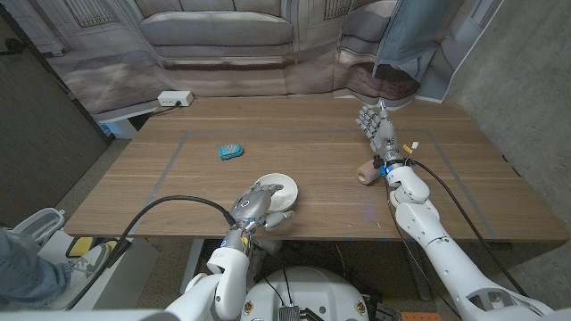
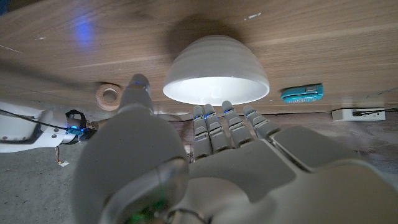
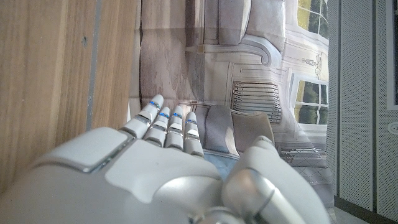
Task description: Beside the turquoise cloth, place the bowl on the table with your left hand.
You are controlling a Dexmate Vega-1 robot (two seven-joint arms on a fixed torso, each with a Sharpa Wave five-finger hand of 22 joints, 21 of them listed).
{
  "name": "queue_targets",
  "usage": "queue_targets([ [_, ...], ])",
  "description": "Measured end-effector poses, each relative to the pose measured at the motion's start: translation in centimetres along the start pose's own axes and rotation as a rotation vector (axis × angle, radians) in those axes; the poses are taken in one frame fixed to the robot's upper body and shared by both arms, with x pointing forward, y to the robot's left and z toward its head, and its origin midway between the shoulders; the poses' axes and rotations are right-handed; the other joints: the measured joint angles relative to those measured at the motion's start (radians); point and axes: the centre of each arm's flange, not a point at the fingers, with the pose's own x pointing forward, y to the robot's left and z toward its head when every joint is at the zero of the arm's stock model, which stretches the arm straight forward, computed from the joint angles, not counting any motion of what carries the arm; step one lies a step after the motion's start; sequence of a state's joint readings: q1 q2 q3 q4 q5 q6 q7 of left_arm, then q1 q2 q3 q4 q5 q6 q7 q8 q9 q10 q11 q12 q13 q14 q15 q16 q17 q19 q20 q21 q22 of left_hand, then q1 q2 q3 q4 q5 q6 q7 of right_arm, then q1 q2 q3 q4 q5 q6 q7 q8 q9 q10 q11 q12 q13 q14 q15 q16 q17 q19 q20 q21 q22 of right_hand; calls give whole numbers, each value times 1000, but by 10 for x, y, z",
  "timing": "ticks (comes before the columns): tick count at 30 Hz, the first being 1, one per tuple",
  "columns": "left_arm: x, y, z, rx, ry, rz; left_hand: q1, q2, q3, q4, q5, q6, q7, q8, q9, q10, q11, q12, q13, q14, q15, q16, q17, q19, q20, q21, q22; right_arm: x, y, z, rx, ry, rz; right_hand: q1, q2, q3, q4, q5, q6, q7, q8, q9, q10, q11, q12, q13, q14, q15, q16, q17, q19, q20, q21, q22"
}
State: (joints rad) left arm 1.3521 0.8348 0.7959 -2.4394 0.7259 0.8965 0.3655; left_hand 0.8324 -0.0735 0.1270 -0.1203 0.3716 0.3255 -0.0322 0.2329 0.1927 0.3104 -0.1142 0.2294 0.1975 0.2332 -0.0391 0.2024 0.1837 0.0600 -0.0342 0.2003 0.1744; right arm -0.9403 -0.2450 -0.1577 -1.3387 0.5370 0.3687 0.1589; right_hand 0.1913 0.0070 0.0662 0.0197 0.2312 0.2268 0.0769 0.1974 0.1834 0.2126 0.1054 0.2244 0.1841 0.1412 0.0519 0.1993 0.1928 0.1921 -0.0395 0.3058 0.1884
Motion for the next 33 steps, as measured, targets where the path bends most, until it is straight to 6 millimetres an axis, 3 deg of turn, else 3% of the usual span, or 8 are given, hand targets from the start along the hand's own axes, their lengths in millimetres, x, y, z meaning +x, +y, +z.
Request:
queue_targets([
  [33, 3, -19, 10, -2, 36, -28, 13, 13, -3, 3, 0, 36, -7, 0, 0, 36, -8, 0, 5, 22, 0, 0, 0, 13, -2, 0, 0, -9, -10, -8, 3, 29, -7, 0, 0, -8, 0, 0, 0, 0, 0, 0, 0, 0, 0, 0, 4, -4, 0, 0, 0, 0, 0, 0],
])
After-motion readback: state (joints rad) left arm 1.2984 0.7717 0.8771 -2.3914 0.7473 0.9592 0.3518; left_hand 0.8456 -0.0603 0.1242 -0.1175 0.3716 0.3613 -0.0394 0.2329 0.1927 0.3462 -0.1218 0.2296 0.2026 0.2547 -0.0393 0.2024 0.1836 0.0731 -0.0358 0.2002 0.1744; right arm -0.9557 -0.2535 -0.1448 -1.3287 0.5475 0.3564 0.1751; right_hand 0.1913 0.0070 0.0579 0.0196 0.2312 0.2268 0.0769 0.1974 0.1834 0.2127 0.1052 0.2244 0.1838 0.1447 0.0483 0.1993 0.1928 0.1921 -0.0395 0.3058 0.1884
